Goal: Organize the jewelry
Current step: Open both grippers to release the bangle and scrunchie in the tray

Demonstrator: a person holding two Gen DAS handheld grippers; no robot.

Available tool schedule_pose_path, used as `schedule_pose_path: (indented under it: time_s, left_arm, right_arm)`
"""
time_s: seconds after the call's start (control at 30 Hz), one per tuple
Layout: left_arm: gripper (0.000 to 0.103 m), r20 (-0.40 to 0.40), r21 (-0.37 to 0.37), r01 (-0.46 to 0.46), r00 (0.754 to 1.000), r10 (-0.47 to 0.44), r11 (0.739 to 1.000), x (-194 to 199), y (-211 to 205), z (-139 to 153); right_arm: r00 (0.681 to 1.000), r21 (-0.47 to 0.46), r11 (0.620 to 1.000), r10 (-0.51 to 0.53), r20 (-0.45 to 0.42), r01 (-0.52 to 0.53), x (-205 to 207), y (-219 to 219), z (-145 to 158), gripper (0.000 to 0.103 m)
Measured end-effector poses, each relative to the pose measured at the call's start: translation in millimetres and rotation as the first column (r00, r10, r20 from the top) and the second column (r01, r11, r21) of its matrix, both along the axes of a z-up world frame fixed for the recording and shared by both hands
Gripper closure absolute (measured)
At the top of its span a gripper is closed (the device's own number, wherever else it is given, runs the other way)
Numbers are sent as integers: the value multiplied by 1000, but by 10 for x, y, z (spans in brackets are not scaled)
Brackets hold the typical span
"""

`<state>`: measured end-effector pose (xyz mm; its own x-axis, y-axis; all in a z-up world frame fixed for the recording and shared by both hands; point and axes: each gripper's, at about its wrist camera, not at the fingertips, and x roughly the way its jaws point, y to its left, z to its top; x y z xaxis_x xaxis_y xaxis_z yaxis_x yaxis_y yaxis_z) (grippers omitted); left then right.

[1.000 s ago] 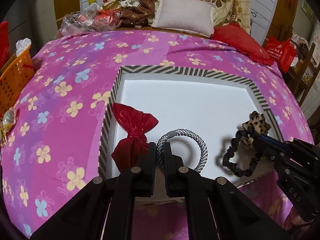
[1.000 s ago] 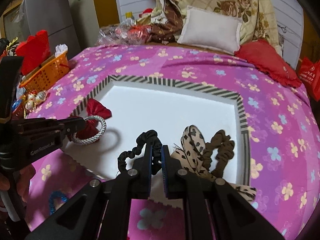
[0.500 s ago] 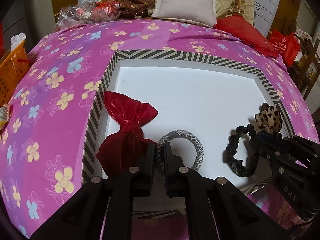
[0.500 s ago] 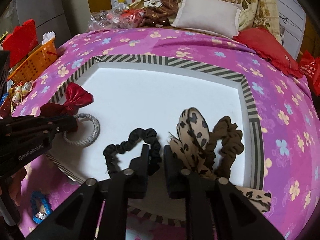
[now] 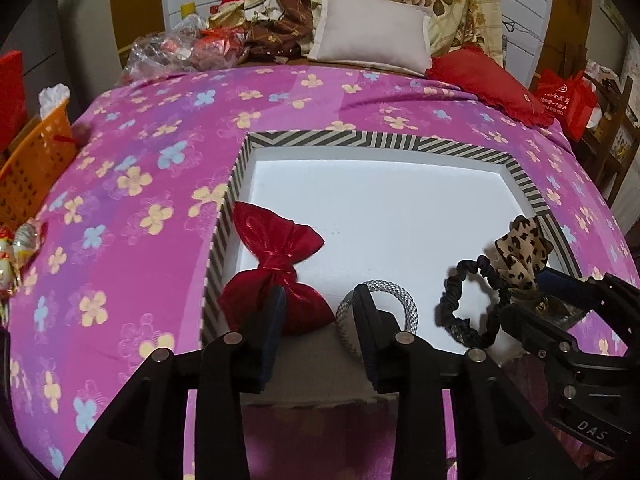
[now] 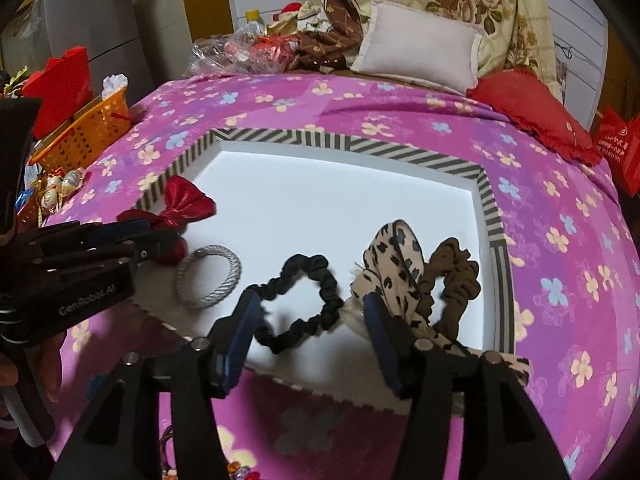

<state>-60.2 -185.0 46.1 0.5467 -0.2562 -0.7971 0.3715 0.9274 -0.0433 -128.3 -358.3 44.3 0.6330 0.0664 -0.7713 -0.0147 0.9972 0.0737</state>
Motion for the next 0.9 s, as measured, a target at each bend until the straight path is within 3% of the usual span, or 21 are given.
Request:
schedule_pose_path:
  time_s: [0.9]
  left_arm:
    - [94,54,12,-28,998,28,1000,-797,371,195]
  right_arm:
    - [997,34,997,-73,24,72,-932,-21,148,30]
